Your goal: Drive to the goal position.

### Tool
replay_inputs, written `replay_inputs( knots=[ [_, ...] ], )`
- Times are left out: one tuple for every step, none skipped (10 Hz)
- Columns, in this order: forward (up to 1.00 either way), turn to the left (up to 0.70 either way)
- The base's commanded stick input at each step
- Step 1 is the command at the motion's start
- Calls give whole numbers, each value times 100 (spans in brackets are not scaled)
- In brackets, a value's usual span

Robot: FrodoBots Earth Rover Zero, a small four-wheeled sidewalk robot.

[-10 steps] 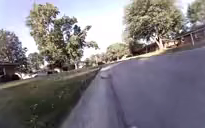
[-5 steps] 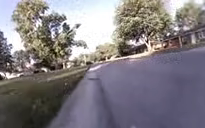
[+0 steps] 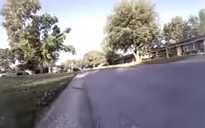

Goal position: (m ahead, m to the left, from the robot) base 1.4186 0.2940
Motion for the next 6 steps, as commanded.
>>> replay_inputs(
  knots=[
    [100, -8],
    [100, -5],
    [100, -2],
    [100, 0],
    [100, 0],
    [100, 0]
  ],
)
